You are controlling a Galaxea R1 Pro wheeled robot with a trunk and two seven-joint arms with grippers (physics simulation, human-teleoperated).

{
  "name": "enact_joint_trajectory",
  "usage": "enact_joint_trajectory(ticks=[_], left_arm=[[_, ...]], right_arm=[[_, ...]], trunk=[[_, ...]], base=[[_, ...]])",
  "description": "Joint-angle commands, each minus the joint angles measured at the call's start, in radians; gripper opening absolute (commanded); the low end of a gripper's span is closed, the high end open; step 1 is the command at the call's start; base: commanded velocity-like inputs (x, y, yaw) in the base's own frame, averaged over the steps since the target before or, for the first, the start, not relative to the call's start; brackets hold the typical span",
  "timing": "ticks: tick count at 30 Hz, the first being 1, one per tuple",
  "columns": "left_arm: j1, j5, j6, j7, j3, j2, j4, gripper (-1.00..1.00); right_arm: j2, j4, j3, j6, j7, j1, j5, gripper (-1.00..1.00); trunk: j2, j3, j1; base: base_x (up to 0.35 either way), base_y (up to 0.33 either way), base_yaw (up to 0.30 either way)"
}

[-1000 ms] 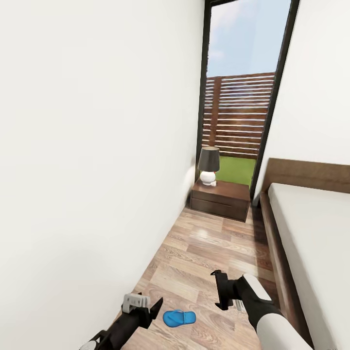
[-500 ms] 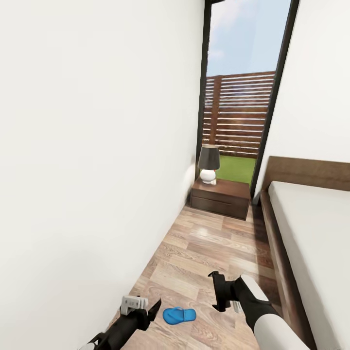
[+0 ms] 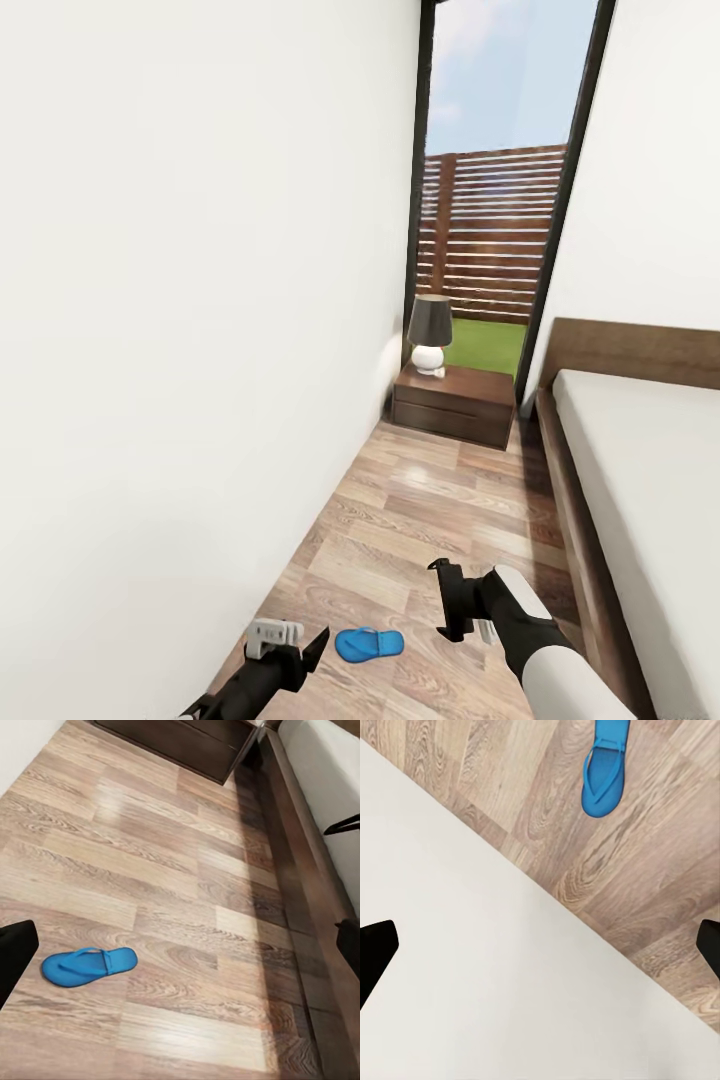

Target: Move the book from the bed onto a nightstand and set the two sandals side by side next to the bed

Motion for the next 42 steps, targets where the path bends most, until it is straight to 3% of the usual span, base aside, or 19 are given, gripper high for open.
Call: enact_joint_trajectory(ticks=[1, 3, 42], left_arm=[[0.0, 0.011, 0.009, -0.003, 0.001, 0.0, -0.001, 1.0], [0.0, 0.011, 0.009, -0.003, 0.002, 0.0, -0.001, 1.0], [0.0, 0.01, 0.008, 0.001, 0.002, 0.0, 0.001, 1.0]], right_arm=[[0.001, -0.002, -0.007, 0.004, -0.007, -0.001, -0.002, 1.0], [0.001, -0.002, -0.007, 0.004, -0.007, -0.001, -0.002, 1.0], [0.001, -0.002, -0.007, 0.007, -0.007, -0.001, -0.002, 1.0]], trunk=[[-0.001, -0.001, 0.0], [-0.001, -0.001, 0.0], [-0.274, -0.123, 0.149]], base=[[0.0, 0.0, 0.0], [0.0, 0.0, 0.0], [0.0, 0.0, 0.0]])
